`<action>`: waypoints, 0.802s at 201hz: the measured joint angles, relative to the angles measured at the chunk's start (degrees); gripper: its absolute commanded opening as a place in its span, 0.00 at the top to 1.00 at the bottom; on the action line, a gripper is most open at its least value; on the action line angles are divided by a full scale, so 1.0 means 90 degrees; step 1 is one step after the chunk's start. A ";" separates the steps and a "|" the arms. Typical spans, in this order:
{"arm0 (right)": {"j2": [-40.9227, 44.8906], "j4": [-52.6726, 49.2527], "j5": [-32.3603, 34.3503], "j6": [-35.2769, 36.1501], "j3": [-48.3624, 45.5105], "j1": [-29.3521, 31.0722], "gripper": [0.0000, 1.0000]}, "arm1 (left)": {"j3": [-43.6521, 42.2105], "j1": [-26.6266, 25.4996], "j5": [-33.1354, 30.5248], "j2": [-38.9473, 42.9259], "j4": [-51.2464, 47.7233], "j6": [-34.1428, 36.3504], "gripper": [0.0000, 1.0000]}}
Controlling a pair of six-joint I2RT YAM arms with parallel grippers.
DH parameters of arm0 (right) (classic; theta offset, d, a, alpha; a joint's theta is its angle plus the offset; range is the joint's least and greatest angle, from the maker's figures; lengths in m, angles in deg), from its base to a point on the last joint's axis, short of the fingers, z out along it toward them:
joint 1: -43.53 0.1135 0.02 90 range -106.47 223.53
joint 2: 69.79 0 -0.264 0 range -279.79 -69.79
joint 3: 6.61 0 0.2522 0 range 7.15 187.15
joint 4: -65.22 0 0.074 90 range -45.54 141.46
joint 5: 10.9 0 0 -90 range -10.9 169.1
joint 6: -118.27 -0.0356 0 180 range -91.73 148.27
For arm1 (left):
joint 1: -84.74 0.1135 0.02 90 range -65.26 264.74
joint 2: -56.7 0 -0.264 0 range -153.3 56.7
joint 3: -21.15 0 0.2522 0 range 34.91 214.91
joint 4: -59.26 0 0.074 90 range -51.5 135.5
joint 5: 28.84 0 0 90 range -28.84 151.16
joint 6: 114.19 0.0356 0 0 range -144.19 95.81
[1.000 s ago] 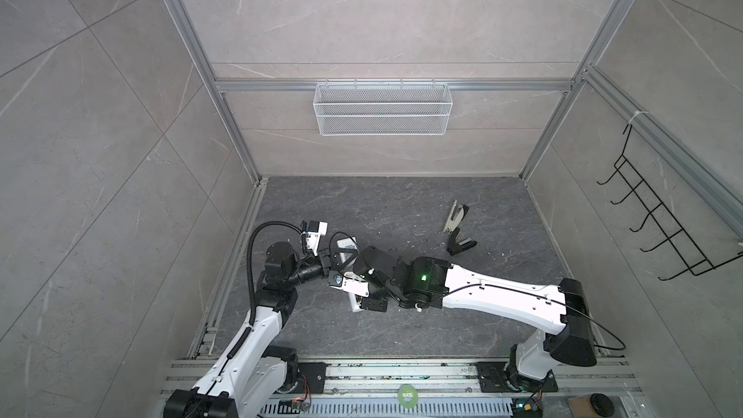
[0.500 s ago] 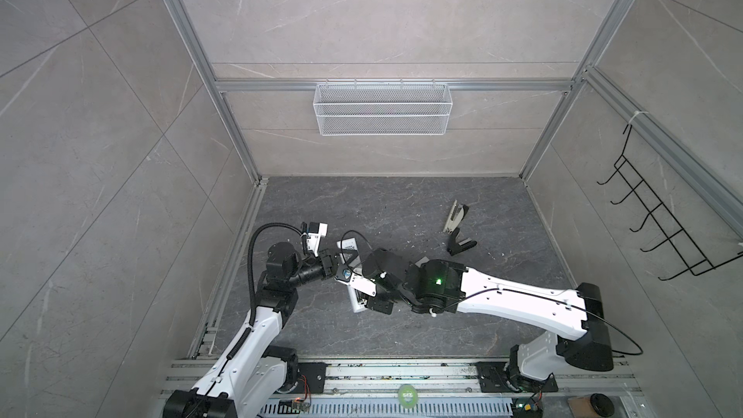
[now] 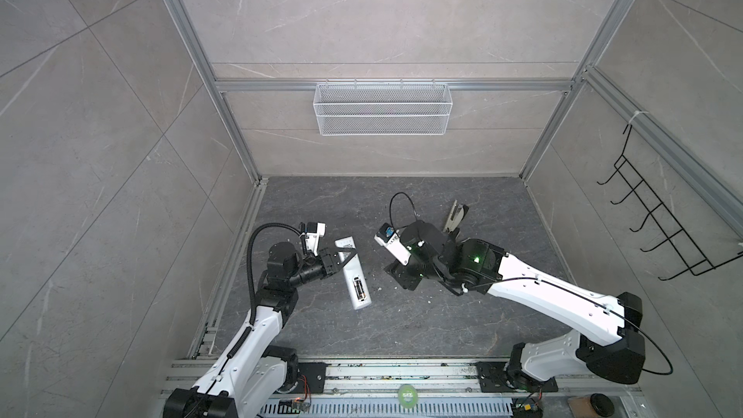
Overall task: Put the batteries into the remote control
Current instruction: 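Lift the right gripper off the remote and move it toward the white cover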
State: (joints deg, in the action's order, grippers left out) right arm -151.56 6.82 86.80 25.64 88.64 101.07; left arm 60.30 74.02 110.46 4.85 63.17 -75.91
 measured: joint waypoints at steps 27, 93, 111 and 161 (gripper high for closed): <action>-0.0194 -0.0304 -0.0311 -0.0318 -0.0129 -0.0784 0.24 | 0.0000 0.0000 -0.0080 -0.0053 0.0010 0.0000 1.00; -0.0984 -0.0374 -0.1277 -0.0549 -0.0838 -0.2174 0.09 | 0.0000 0.0000 -0.0136 -0.0129 0.0036 0.0002 1.00; -0.1246 -0.0352 -0.1460 -0.0379 -0.0840 -0.2317 0.06 | 0.0000 0.0000 -0.0134 -0.0202 0.0070 0.0002 1.00; -0.2499 -0.0342 -0.2081 0.0170 0.0117 -0.2798 0.04 | 0.0000 0.0000 -0.0134 -0.0430 0.0228 -0.0002 1.00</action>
State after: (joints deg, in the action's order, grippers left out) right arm -174.05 3.73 68.07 27.17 89.69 75.89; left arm 60.30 74.02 109.26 0.98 65.23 -75.93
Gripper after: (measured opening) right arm 0.960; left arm 0.206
